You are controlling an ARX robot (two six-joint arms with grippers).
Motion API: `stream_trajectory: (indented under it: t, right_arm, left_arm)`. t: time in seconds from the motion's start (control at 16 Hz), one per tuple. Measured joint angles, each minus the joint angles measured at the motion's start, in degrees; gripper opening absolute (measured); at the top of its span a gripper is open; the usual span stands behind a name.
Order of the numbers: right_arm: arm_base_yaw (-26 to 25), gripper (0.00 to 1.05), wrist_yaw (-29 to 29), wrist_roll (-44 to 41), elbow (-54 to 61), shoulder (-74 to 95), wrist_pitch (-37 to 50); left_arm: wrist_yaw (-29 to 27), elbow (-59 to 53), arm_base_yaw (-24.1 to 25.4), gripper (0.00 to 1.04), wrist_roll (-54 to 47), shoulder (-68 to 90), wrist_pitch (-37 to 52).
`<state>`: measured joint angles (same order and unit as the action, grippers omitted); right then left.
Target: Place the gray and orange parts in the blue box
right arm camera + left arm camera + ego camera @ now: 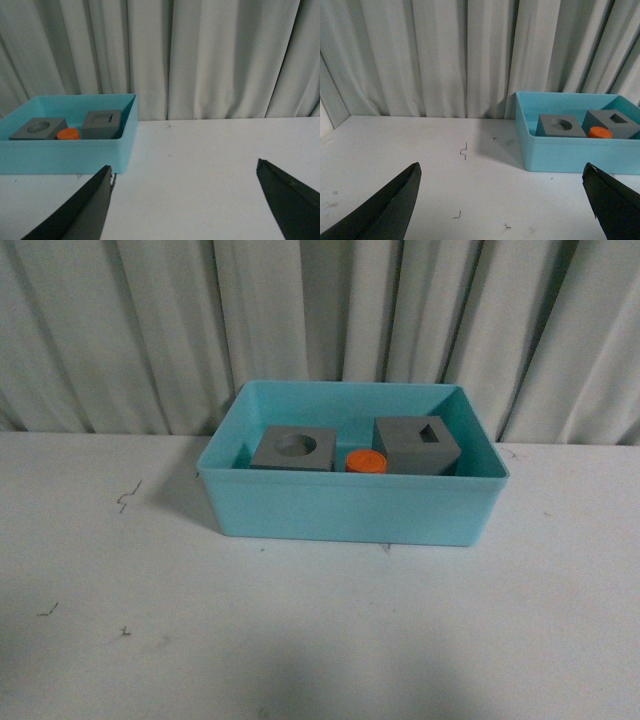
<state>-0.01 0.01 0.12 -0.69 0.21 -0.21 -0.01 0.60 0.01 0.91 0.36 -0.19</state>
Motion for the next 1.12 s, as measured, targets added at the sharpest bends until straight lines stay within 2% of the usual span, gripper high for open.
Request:
stream_trajectory:
  t: [0.06,0.12,0.19,1.12]
  right_arm:
    - [0.00,0.96,0.00,0.00,0.00,0.00,0.00]
    - [0.00,1.00,0.00,0.02,0.00,0.00,0.00]
    - [0.00,0.97,0.00,0.02,0.00,0.00,-0.02]
    - [0.00,0.98,0.00,0.00,0.00,0.00,-0.02]
  left_arm:
    - [0.00,0.00,0.00,0.98,0.00,0.00,0.00]
    - [0.00,0.00,0.00,0.98,0.00,0.00,0.00]
    - [0.00,0.00,0.00,0.98,0.00,0.00,0.00]
    - [0.00,0.00,0.00,0.98,0.00,0.00,0.00]
